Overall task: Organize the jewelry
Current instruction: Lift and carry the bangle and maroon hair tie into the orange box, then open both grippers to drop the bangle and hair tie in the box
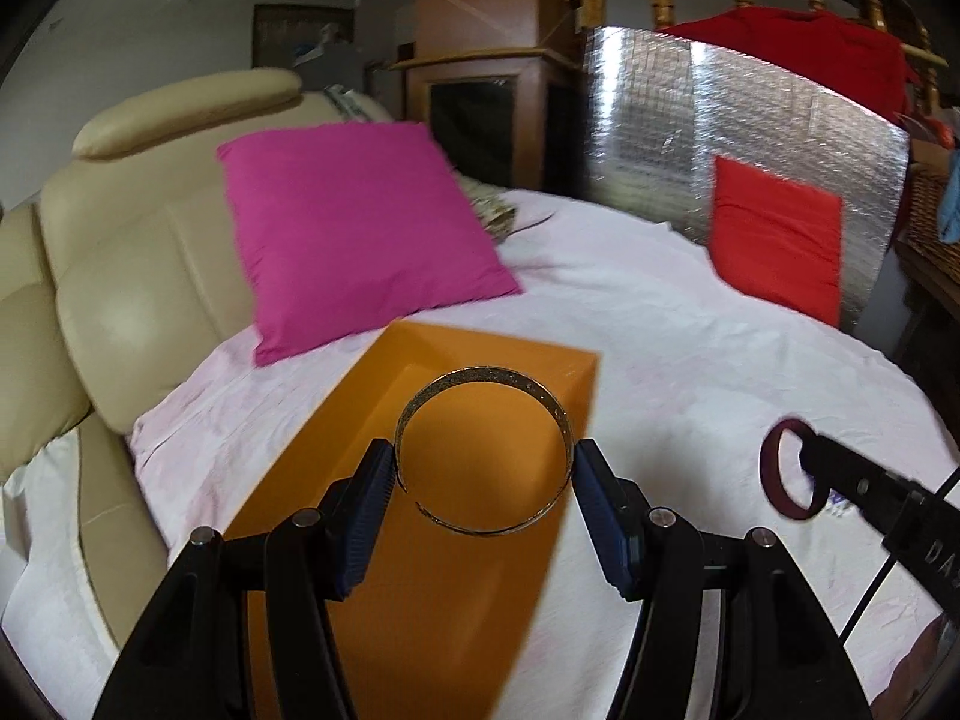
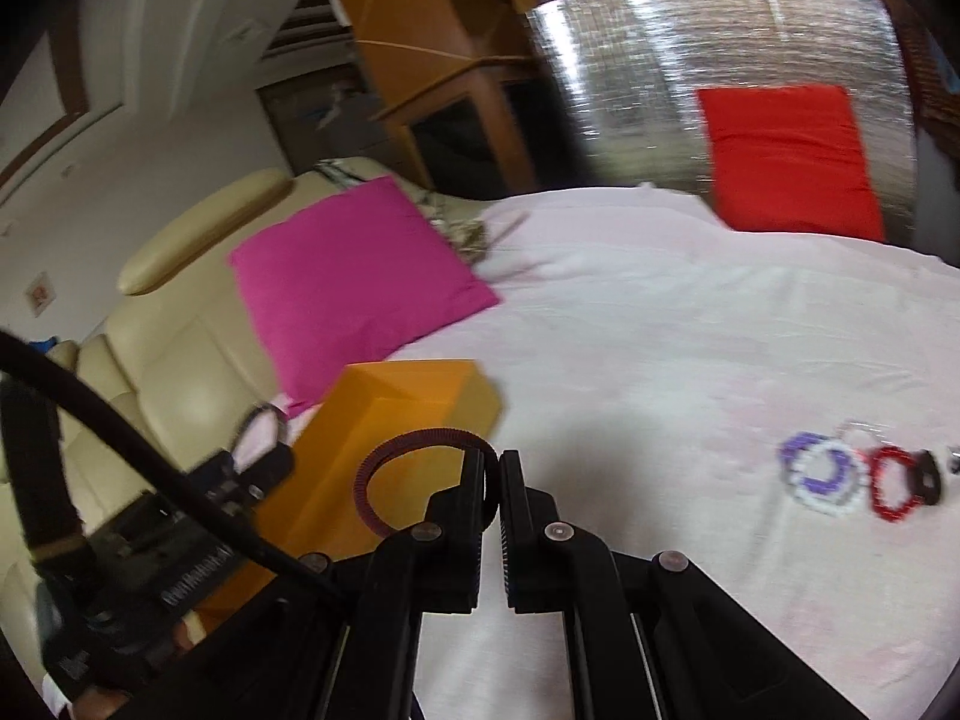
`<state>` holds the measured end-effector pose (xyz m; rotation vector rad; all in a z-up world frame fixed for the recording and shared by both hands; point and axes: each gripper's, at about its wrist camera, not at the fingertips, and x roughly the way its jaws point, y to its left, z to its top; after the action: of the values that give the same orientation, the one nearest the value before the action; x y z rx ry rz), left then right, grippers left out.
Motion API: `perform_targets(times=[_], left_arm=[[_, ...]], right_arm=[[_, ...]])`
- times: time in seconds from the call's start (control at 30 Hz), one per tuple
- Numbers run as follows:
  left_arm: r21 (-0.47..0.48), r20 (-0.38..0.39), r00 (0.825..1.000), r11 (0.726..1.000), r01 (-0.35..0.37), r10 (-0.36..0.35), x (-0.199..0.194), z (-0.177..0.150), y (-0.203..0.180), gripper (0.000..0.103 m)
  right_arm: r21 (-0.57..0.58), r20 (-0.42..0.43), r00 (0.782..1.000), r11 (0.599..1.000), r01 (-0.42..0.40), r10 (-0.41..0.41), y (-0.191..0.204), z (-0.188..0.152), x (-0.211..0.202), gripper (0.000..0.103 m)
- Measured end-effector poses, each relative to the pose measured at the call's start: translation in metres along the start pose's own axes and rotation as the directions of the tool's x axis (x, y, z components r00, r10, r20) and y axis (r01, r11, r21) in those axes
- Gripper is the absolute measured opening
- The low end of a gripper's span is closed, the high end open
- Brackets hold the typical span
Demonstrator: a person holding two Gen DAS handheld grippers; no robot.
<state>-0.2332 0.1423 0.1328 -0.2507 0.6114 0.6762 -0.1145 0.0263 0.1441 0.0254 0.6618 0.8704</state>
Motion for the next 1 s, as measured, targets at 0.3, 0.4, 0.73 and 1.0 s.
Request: perform_targets(times=[0.3,0.4,0.73,1.0], left_arm=[[-0.096,-0.157,0.981,0.986,-0.134,0.118,0.021,-0.019,0.072,0.062],[-0.113,-0.226,0.966,0.981,-0.157,0.128,0.031,-0.029,0.085,0.063],[-0.082,-0.29,0.944,0.979,-0.186,0.155,0.04,-0.035,0.086,0.065],[0.027,-0.217,0.97,0.994,-0.107,0.111,0.028,-0.021,0.024,0.067]], right_arm=[[-0.056,-0.097,0.984,0.986,-0.154,0.148,0.062,-0.014,0.06,0.006],[-0.073,-0.143,0.977,0.983,-0.17,0.159,0.079,-0.023,0.083,0.006],[-0.018,-0.183,0.968,0.984,-0.179,0.172,0.076,-0.031,0.11,0.032],[0.089,-0.091,0.992,0.993,-0.083,0.092,0.013,-0.017,0.064,0.032]])
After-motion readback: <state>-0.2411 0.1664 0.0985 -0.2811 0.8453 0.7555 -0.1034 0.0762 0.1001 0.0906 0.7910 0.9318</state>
